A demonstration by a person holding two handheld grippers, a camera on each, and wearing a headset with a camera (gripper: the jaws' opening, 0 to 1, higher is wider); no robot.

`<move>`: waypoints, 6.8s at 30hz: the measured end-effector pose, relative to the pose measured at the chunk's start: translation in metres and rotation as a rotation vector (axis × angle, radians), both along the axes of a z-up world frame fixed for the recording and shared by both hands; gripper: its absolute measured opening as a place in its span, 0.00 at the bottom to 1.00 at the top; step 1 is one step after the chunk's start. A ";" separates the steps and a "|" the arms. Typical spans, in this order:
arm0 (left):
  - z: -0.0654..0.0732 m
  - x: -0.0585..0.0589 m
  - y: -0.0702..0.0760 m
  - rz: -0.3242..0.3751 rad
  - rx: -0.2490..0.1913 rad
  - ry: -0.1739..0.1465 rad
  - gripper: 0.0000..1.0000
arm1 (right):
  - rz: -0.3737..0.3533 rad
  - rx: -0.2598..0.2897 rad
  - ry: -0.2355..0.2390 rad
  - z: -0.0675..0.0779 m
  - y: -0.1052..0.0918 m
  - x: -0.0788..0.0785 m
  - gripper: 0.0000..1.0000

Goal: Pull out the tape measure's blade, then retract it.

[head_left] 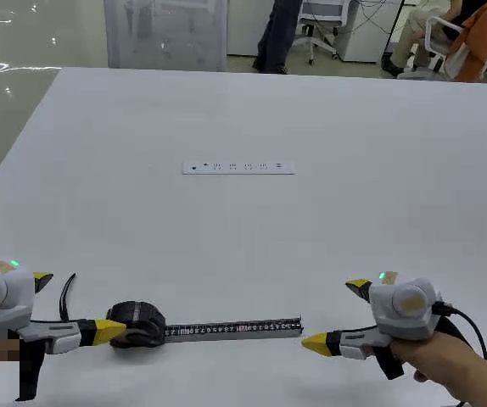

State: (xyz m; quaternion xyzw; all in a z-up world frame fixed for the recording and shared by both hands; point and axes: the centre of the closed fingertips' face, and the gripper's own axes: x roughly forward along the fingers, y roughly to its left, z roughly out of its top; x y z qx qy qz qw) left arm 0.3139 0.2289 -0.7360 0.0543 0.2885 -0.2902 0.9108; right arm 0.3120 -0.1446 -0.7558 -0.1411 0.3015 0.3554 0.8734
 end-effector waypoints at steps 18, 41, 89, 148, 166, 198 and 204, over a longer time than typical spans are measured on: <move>-0.003 -0.040 0.015 0.054 -0.049 -0.028 1.00 | -0.010 -0.002 -0.020 0.002 -0.026 -0.049 1.00; -0.008 -0.047 0.007 0.056 -0.054 -0.034 1.00 | 0.003 -0.017 -0.041 0.007 -0.039 -0.063 1.00; 0.002 -0.027 -0.026 0.161 0.022 0.062 1.00 | 0.236 -0.135 0.010 0.016 -0.021 -0.041 0.95; -0.041 -0.004 -0.076 0.260 -0.060 0.089 0.87 | 0.717 -0.384 0.233 -0.061 0.046 0.001 0.29; -0.036 -0.001 -0.072 0.285 -0.075 0.079 0.84 | 0.771 -0.431 0.214 -0.070 0.048 -0.005 0.15; -0.052 0.008 -0.064 0.486 -0.034 0.114 0.70 | 0.695 -0.436 0.285 -0.072 0.049 -0.002 0.14; -0.058 0.008 -0.060 0.478 0.004 0.105 0.67 | 0.686 -0.439 0.292 -0.073 0.049 -0.002 0.14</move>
